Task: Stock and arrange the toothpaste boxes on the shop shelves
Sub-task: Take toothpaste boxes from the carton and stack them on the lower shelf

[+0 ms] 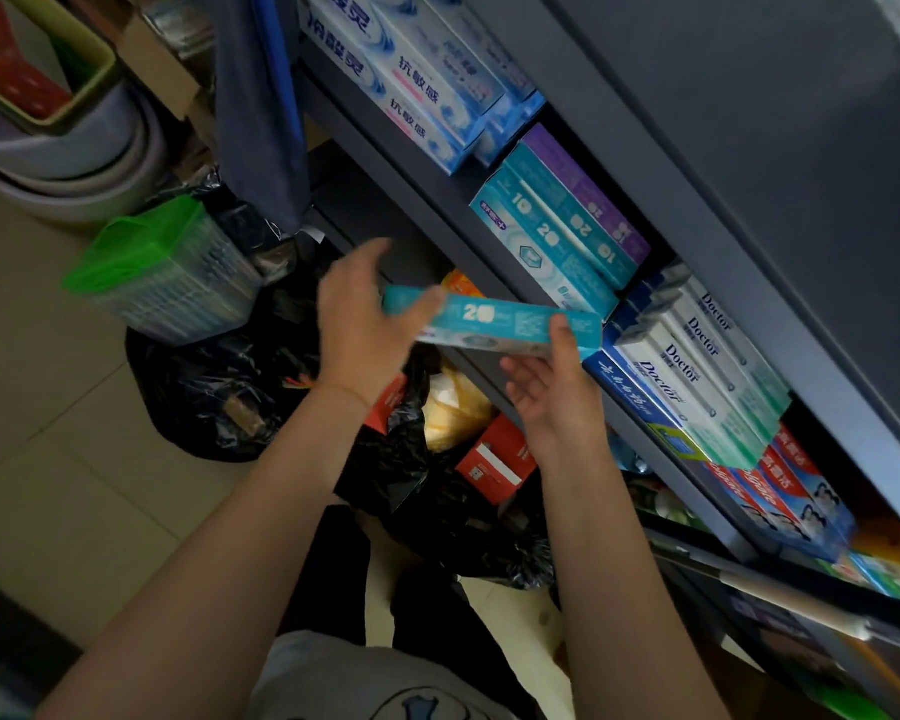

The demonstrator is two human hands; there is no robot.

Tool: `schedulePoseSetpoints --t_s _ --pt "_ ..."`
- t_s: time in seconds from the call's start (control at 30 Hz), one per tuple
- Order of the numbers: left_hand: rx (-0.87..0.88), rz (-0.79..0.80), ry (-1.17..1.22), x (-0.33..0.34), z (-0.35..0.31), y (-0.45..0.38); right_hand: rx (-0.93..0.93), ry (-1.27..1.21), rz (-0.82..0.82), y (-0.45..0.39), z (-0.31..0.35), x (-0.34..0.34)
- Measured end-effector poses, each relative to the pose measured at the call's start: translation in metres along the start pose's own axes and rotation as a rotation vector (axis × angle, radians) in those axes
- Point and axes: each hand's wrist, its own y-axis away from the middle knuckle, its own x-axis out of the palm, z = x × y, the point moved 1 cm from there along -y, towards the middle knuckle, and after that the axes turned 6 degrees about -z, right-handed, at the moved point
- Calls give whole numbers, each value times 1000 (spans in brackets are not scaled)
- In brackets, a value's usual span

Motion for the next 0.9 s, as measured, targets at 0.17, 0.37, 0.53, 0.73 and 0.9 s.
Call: schedulePoseSetpoints --t_s 0.17,0.37,0.53,0.73,0.9 --pt "-796 335 759 3 6 6 27 -60 32 -1 -4 5" --pt "-748 66 773 8 -6 1 -198 603 44 8 4 -5" --pt "-633 93 582 13 -11 -8 -1336 1207 -268 5 -3 2" --pt "-606 197 496 29 -25 -13 -1420 1509 -232 -22 -21 22" --pt "-626 222 572 40 -30 -27 -1566 1472 -338 -34 -9 25"
